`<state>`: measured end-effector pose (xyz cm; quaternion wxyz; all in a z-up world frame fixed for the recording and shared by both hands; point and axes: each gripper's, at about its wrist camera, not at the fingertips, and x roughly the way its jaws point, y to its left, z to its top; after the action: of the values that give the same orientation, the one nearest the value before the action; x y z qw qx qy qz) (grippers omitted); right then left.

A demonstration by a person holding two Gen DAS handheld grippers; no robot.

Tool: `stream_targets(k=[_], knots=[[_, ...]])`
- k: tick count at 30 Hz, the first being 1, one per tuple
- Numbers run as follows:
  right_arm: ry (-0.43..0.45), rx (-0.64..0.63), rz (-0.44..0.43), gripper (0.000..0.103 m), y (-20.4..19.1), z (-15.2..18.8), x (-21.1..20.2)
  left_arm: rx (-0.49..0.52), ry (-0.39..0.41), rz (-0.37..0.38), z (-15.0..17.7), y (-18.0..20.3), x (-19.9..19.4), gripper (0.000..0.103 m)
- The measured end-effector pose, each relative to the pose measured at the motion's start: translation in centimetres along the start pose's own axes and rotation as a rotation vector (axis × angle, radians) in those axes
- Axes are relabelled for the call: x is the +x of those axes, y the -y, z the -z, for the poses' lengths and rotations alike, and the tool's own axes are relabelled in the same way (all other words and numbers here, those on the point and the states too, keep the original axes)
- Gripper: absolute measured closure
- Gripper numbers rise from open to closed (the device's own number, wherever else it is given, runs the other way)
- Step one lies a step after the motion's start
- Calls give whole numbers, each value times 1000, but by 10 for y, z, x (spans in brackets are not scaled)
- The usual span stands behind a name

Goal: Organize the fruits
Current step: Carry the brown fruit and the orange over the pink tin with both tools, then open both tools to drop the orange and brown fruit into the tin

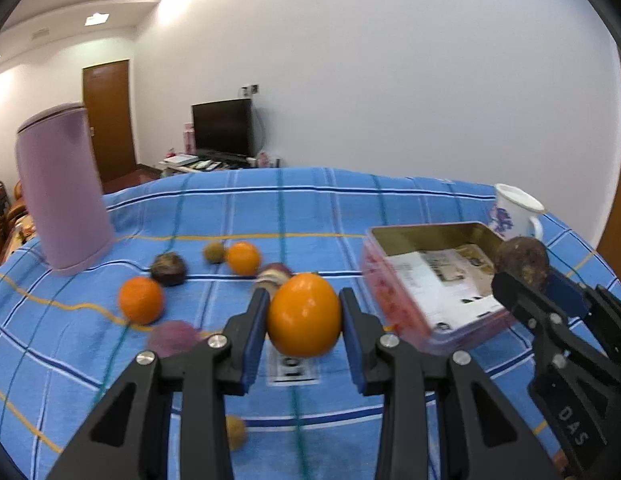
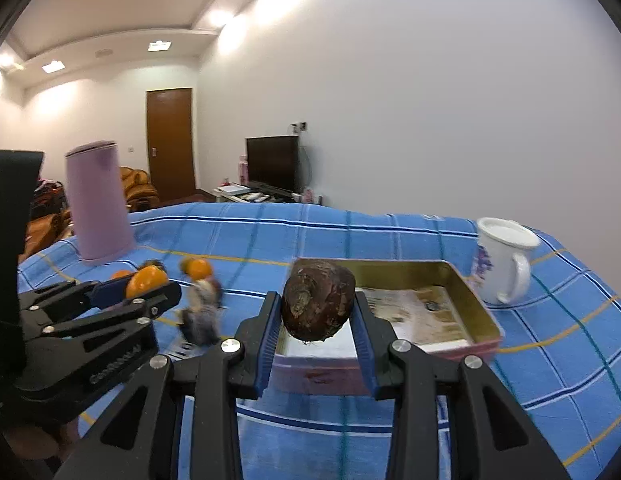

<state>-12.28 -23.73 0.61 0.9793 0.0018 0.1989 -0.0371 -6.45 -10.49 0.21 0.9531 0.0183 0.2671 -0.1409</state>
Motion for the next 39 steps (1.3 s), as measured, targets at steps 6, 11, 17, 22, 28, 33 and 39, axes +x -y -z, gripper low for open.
stream_targets(k=[6, 11, 17, 22, 28, 33, 39], knots=[[-28, 35, 60, 66, 35, -2, 7, 42, -8, 41, -5, 32, 13, 66], [-64, 72, 120, 66, 75, -7, 20, 49, -27, 74, -15, 54, 28, 66], [-121, 118, 159, 66, 109, -11, 45, 63, -38, 98, -29, 82, 49, 66], [-160, 121, 163, 66, 120, -17, 71, 61, -73, 104, -37, 103, 73, 66], [-196, 118, 147, 66, 125, -23, 101, 49, -146, 92, -41, 114, 101, 66], [-251, 133, 102, 66, 129, -19, 117, 58, -199, 60, -37, 116, 117, 66], [-290, 118, 68, 66, 125, -18, 127, 83, -243, 46, -32, 120, 128, 66]])
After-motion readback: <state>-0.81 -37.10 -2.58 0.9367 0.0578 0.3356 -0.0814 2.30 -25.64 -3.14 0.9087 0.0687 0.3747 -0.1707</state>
